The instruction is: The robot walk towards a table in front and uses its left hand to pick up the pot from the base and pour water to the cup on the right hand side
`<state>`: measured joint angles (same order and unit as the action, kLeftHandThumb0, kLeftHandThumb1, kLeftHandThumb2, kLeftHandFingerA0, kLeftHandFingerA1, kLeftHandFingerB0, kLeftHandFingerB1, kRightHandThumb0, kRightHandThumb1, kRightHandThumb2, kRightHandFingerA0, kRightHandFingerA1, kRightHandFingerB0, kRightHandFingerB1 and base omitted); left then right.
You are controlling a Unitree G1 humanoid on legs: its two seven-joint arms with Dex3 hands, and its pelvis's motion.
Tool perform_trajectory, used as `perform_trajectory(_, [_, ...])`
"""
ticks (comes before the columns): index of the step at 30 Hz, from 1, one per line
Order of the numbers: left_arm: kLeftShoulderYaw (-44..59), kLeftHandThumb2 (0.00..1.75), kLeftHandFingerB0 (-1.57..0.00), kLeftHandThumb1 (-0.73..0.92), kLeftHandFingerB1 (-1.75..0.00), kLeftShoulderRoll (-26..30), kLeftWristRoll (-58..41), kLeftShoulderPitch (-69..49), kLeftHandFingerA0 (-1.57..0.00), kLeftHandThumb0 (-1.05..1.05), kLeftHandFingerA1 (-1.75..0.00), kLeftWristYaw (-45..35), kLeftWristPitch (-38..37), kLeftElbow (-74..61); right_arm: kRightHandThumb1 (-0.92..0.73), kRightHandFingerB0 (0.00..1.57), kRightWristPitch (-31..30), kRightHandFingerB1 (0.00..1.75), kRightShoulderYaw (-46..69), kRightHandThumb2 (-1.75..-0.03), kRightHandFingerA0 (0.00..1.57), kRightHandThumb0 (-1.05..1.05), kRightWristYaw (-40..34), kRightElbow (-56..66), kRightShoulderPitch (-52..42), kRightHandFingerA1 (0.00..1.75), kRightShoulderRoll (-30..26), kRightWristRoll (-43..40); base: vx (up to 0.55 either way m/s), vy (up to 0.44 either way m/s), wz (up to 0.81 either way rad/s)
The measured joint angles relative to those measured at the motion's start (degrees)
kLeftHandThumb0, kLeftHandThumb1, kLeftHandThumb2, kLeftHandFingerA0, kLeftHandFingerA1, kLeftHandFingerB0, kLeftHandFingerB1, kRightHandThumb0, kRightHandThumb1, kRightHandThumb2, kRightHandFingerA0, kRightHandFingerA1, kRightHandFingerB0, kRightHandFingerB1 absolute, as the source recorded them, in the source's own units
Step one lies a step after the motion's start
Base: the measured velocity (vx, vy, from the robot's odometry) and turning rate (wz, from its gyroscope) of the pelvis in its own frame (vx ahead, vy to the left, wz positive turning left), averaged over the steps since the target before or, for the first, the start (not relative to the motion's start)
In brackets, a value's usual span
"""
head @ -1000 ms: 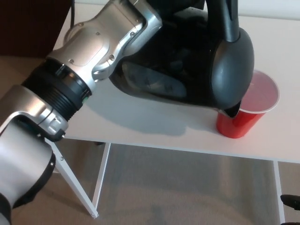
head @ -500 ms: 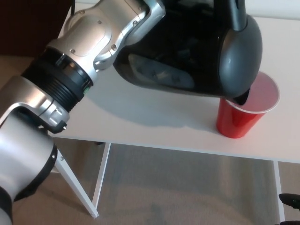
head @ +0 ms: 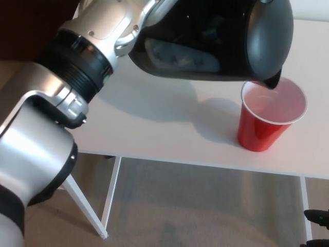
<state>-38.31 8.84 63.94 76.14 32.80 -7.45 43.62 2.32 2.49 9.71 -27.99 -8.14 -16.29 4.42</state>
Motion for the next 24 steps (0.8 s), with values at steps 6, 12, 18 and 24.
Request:
perform_trajectory(6, [-2.82, 0.58, -0.94, 0.6, -0.79, -1.53, 2.1, 1.95, -0.91, -0.35, -1.5, 1.9, 1.88, 4.63, -0.52, 0.36, -0.2, 0.39, 0.02, -0.55, 0.55, -0.28, -0.03, 0.28, 0.09, 0.48, 0.0, 0.0, 0.0, 0.0, 0.0])
perform_trajectory(12, [-5.51, 0.6, -0.89, 0.59, -0.56, -2.13, 3.65, 3.76, -0.91, -0.4, -1.36, 2.32, 2.51, 7.54, -0.45, 0.35, -0.22, 0.46, -0.16, -0.66, 0.51, -0.34, -0.08, 0.67, 0.23, 0.55, 0.05, 0.07, 0.0, 0.0, 0.0])
perform_trajectory(18, [-6.34, 0.62, -0.9, 0.6, -0.79, -2.93, 4.52, 3.84, -0.87, -0.38, -1.5, 2.17, 3.09, 8.13, -0.53, 0.37, -0.3, 0.39, -0.55, -0.55, 0.53, -0.27, -0.11, 1.33, 0.71, 0.48, 0.08, 0.14, 0.0, 0.0, 0.0])
perform_trajectory(24, [-6.78, 0.61, -0.84, 0.59, -1.14, -3.84, 4.98, 3.96, -0.87, -0.38, -1.64, 2.85, 3.09, 8.9, -0.53, 0.37, -0.44, 0.39, -0.84, -0.56, 0.53, -0.29, -0.21, 1.41, 1.03, 0.47, 0.05, 0.43, 0.0, 0.0, 0.0])
